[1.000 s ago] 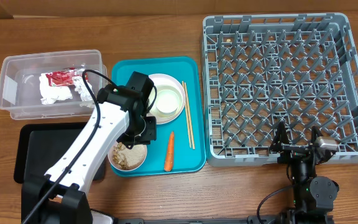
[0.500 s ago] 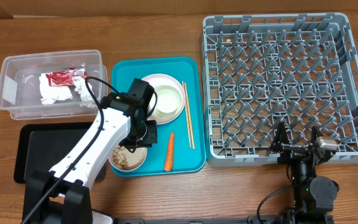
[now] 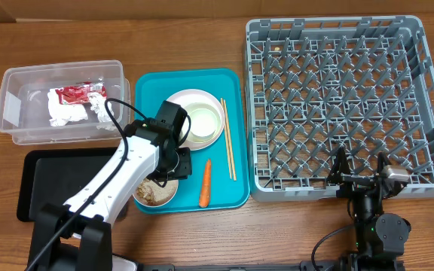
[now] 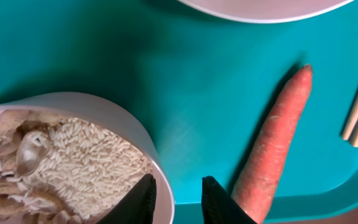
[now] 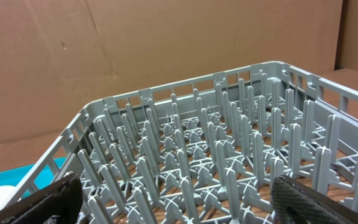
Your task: Sort waste into correct bins and load items into the dishwasher
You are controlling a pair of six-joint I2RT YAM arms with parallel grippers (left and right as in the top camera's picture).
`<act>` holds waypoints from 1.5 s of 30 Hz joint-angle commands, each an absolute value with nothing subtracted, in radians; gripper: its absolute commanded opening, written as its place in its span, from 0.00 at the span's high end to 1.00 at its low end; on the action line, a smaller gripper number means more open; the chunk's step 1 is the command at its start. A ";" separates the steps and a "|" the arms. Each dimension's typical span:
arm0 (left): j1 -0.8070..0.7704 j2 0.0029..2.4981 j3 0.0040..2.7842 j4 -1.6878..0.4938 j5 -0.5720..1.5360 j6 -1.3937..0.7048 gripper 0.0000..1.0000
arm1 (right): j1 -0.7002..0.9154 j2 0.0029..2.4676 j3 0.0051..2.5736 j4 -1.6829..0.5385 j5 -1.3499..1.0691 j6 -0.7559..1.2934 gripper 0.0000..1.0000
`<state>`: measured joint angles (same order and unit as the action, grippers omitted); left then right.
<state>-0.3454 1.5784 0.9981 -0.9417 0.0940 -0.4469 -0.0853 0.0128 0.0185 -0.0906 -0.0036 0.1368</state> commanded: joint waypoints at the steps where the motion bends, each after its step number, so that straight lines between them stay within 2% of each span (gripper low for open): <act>1: -0.348 1.582 0.958 -0.925 0.097 -0.461 0.73 | -0.089 0.003 0.008 -0.084 -0.010 0.133 0.00; 13: -0.348 1.582 0.918 -0.881 0.097 -0.476 0.74 | -0.089 0.003 0.008 -0.084 -0.010 0.133 0.00; 16: -0.348 1.582 0.918 -0.878 0.097 -0.476 0.80 | -0.089 0.003 0.008 -0.084 -0.010 0.133 0.00; 45: -0.348 1.582 0.918 -0.863 0.097 -0.477 0.78 | -0.089 0.003 0.008 -0.084 -0.010 0.133 0.00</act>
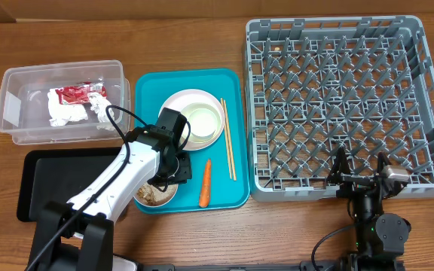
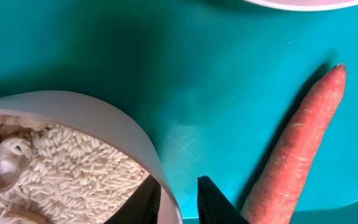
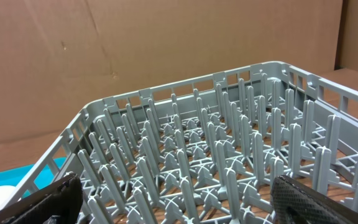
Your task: Sort waste into correct bins and load items into the dishwasher
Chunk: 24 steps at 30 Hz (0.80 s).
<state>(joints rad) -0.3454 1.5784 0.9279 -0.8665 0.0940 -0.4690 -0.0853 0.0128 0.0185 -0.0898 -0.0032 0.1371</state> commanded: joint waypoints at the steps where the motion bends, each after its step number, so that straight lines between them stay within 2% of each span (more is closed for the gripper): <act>1: -0.348 1.582 0.918 -0.863 0.097 -0.477 0.78 | -0.089 0.003 0.008 -0.084 -0.010 0.133 0.00; 24: -0.348 1.582 0.891 -0.838 0.097 -0.521 0.77 | -0.089 0.003 0.008 -0.084 -0.010 0.133 0.00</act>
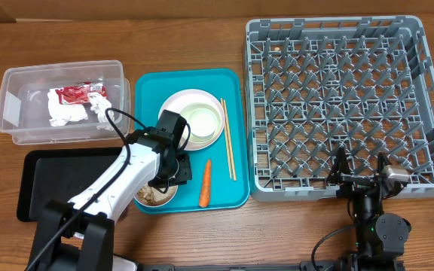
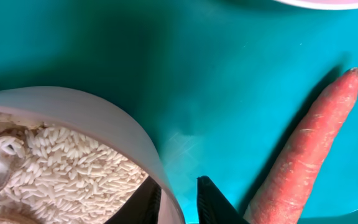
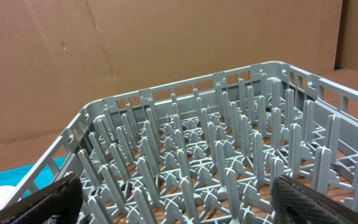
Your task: Sort waste into correct bins and load items into the dishwasher
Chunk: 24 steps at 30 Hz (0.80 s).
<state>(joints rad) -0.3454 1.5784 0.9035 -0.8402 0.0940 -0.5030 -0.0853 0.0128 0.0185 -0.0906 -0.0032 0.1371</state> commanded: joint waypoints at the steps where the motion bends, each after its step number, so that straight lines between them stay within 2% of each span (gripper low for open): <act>1: -0.348 1.582 0.889 -0.836 0.097 -0.521 0.77 | -0.089 0.003 0.008 -0.084 -0.010 0.133 0.00; 7: -0.348 1.582 0.888 -0.837 0.097 -0.521 0.89 | -0.089 0.003 0.008 -0.084 -0.010 0.133 0.00; 12: -0.348 1.582 0.888 -0.837 0.086 -0.520 0.90 | -0.089 0.003 0.008 -0.084 -0.010 0.133 0.00; 15: -0.347 1.582 0.888 -0.852 0.086 -0.520 0.96 | -0.089 0.003 0.008 -0.084 -0.010 0.133 0.00; 24: -0.347 1.582 0.905 -0.891 0.086 -0.521 0.96 | -0.089 0.003 0.008 -0.084 -0.010 0.133 0.00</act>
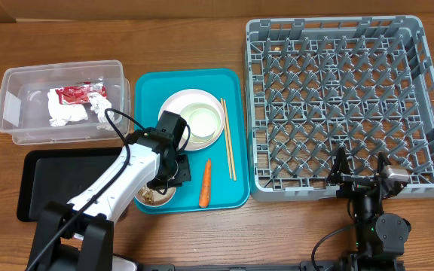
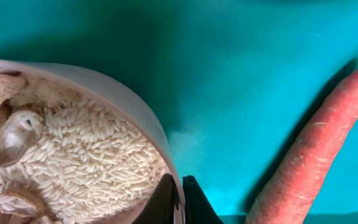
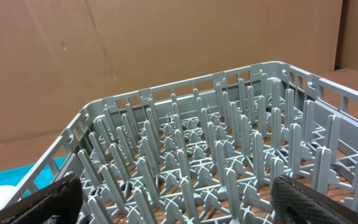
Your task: Sort waste into correct bins and load items into the dishwasher
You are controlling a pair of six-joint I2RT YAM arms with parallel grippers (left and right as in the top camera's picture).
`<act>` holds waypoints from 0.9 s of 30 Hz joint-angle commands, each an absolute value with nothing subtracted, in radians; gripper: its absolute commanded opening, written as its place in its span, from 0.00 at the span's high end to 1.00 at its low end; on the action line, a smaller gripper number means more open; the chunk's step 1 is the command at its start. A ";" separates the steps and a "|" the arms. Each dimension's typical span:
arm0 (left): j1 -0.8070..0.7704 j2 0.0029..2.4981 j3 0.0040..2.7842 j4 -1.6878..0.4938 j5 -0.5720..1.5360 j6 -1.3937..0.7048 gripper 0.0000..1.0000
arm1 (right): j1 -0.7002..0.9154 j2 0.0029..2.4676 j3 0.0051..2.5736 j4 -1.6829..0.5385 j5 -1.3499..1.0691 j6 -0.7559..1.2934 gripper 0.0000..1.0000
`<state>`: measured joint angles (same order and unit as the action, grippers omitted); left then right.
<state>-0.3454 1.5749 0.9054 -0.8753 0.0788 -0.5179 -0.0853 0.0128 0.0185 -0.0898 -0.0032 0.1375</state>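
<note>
A pale bowl of rice and mushrooms (image 2: 73, 143) sits at the front left of the teal tray (image 1: 232, 94). My left gripper (image 2: 180, 183) is shut on the bowl's right rim, one finger inside and one outside. An orange carrot (image 2: 309, 155) lies just right of it on the tray; in the overhead view the carrot (image 1: 206, 183) is beside wooden chopsticks (image 1: 227, 149). A white plate with a pale green bowl (image 1: 200, 120) sits behind. My right gripper (image 3: 173, 196) stands open at the front edge of the grey dish rack (image 1: 345, 98).
A clear bin (image 1: 59, 102) with crumpled white paper and a red wrapper stands at the left. A black tray (image 1: 51, 181) lies in front of it, partly under my left arm.
My left gripper's fingers have closed from a narrow gap onto the bowl's rim. The bowl looks slightly turned in the wrist view. The right arm is unchanged.
My left gripper was open over the rice bowl's right edge beside the carrot. It then sat lower with the rim between its fingers, the gap narrowing. Now it pinches the rim. The right gripper stayed open at the rack throughout.
</note>
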 commanded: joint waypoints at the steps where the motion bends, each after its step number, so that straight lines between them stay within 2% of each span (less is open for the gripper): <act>1: -0.347 1.582 0.912 -0.897 0.086 -0.520 0.96 | -0.089 0.003 0.008 -0.084 -0.010 0.133 0.00; 17: -0.328 1.582 1.230 -1.180 0.027 -0.511 0.96 | -0.089 0.003 0.008 -0.084 -0.010 0.133 0.00; 27: -0.146 1.573 1.428 -1.365 0.021 -0.440 0.96 | -0.089 0.003 0.008 -0.084 -0.010 0.133 0.00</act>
<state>-0.2111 1.5791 1.3727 -1.3537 0.0383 -0.4793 -0.0853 0.0128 0.0185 -0.0898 -0.0036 0.1368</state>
